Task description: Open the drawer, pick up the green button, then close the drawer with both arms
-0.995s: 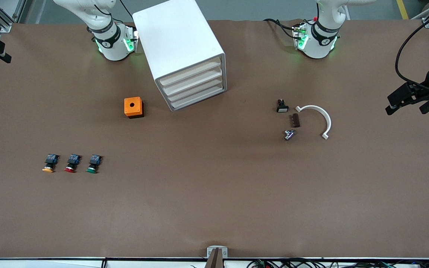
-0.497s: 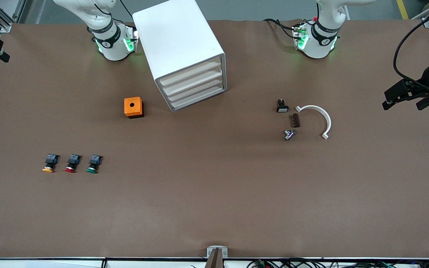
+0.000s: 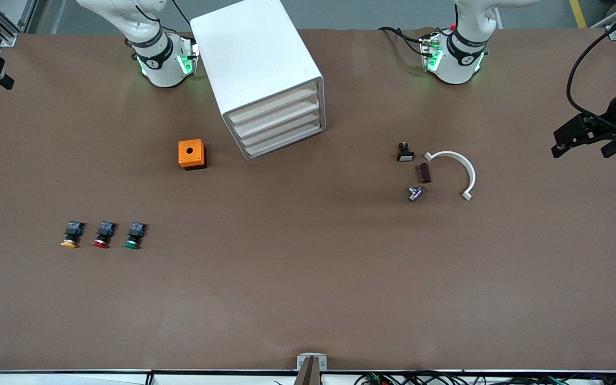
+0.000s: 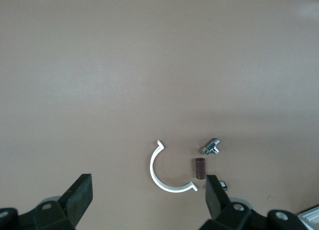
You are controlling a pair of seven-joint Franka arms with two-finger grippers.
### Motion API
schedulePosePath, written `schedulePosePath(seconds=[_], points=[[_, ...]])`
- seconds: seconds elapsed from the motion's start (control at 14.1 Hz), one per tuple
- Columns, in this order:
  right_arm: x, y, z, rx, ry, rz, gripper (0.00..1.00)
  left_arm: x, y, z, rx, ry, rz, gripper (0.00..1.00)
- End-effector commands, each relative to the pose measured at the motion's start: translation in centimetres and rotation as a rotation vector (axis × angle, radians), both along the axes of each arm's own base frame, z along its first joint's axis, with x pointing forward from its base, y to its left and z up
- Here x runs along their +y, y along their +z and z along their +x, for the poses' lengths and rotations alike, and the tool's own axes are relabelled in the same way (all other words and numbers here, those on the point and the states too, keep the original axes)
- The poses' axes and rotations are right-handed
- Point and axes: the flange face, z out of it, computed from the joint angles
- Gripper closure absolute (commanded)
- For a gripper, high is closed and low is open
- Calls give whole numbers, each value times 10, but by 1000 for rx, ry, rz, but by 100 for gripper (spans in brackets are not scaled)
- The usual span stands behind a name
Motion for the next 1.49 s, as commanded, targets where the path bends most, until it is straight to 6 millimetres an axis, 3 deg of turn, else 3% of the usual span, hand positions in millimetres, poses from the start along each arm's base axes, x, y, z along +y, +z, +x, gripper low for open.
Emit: schedulePosePath(seconds=[0.0, 0.43, 0.64, 1.07, 1.42], points=[[2, 1, -5, -3, -18, 13, 0, 1, 3, -1, 5, -18, 20, 0], [5, -8, 0, 72, -19, 19, 0, 1, -4, -4, 55, -26, 22, 0], [7, -5, 5, 65, -14, 11, 0, 4, -7, -7, 85, -112, 25, 0], [6, 10, 25, 58, -11, 4, 0, -1, -8, -7, 87, -60, 20, 0], [5, 10, 27, 58, -3, 4, 0, 0, -7, -7, 86, -57, 12, 0]])
